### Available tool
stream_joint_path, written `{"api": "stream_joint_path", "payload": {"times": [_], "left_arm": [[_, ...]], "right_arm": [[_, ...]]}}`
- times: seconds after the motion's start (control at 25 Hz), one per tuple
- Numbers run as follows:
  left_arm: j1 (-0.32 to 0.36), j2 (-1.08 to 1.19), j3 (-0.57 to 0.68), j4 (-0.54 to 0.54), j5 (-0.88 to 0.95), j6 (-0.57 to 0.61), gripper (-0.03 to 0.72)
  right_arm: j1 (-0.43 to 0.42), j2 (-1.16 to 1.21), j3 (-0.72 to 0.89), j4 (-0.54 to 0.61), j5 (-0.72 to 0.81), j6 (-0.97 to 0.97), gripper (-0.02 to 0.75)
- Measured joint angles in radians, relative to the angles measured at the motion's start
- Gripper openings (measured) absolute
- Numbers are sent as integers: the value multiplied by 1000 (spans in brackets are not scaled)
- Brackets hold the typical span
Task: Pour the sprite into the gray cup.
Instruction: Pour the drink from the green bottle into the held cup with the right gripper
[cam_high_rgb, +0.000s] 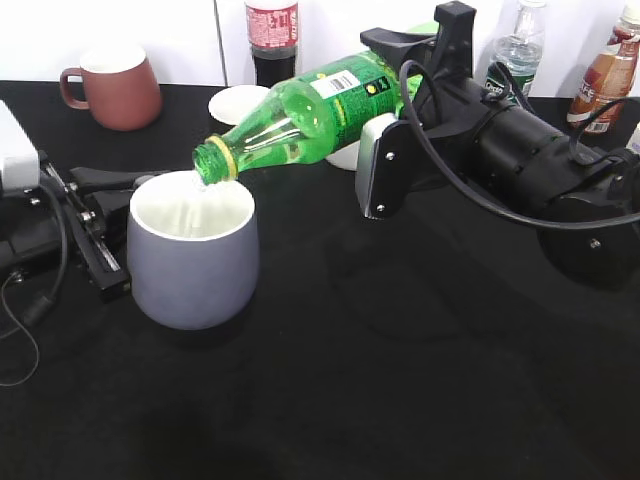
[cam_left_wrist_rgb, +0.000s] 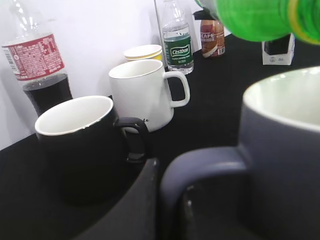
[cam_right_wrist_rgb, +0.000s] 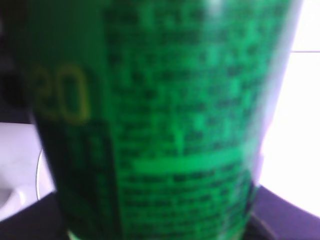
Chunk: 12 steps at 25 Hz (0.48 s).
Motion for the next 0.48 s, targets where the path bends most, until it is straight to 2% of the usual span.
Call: {"api": "stream_joint_path", "payload": {"times": [0.48], "left_arm": [[0,0,0,1,4,2,36]], "right_arm": [[0,0,0,9,0,5,396]]}}
